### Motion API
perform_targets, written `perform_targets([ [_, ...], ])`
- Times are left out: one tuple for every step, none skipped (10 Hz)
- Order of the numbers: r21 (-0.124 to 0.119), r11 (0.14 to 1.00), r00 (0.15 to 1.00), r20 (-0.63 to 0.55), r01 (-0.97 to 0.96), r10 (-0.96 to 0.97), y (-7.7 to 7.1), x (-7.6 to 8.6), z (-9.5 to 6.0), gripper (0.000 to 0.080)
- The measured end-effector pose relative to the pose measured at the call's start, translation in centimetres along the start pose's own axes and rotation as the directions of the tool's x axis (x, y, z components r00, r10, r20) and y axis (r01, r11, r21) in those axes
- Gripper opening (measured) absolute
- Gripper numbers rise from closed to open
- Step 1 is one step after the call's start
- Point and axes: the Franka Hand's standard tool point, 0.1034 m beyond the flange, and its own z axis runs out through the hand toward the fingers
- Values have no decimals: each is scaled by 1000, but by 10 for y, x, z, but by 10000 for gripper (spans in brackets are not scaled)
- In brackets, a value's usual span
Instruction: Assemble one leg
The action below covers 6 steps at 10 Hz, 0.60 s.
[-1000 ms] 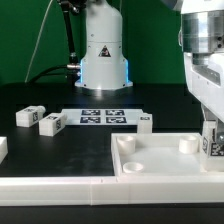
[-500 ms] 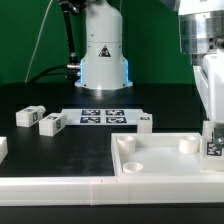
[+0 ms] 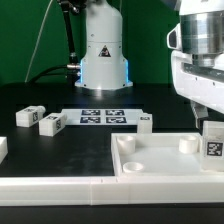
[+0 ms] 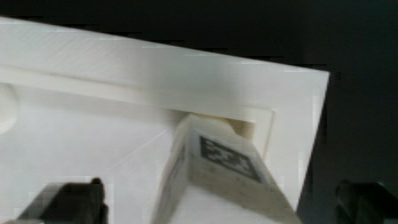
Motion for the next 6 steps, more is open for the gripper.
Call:
perform_targets([
  [-6,992,992,3,123,-123,1,-1,0,649],
  [-11,975,975,3,222,-222,1,-2,0,649],
  [-24,949,949,7,315,-315,1,-3,-1,649],
  [-27,895,895,13,445,-445,-1,-2,-2,649],
  [-25,832,832,15,554,-554,-2,0,-2,649],
  [-33,769,769,18,639,-639,-1,0,-2,649],
])
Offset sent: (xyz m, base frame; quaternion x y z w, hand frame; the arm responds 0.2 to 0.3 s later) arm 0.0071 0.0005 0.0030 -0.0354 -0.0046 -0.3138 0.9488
